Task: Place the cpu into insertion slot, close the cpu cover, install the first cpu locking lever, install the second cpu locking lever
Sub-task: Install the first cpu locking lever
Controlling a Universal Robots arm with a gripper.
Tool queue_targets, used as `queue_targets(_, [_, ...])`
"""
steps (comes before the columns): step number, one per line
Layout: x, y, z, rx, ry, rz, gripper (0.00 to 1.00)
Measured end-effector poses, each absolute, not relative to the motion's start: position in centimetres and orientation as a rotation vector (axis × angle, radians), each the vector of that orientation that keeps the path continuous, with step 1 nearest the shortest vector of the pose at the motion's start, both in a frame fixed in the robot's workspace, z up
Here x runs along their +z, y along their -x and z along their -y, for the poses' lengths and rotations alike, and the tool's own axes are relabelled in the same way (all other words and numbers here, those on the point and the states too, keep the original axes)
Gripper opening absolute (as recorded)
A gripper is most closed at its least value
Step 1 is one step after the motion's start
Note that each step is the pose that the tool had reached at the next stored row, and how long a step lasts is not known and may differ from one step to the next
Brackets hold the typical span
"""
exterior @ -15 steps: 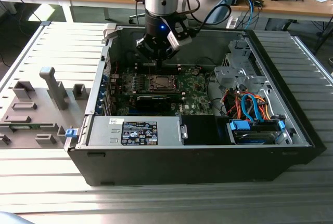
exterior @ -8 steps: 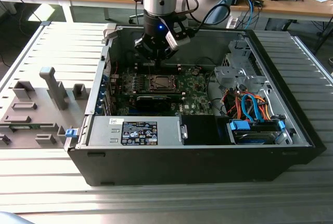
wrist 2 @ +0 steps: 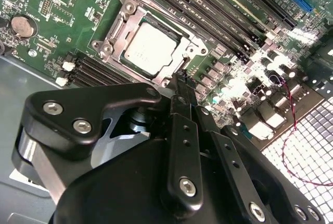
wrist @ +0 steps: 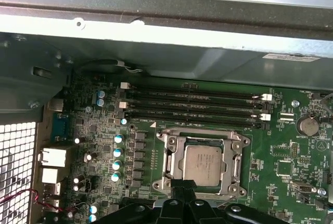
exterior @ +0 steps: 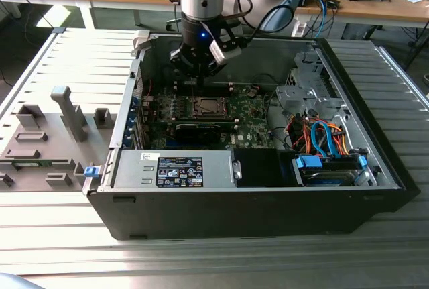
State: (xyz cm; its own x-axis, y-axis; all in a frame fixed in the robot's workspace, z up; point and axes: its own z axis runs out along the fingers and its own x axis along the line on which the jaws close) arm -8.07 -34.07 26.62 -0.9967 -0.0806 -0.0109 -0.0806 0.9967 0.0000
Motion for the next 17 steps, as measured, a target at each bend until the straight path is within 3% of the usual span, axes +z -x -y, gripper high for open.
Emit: queue_targets(17, [26.62, 9.05, 34.07, 0.001, 0.126, -3.127, 0.11])
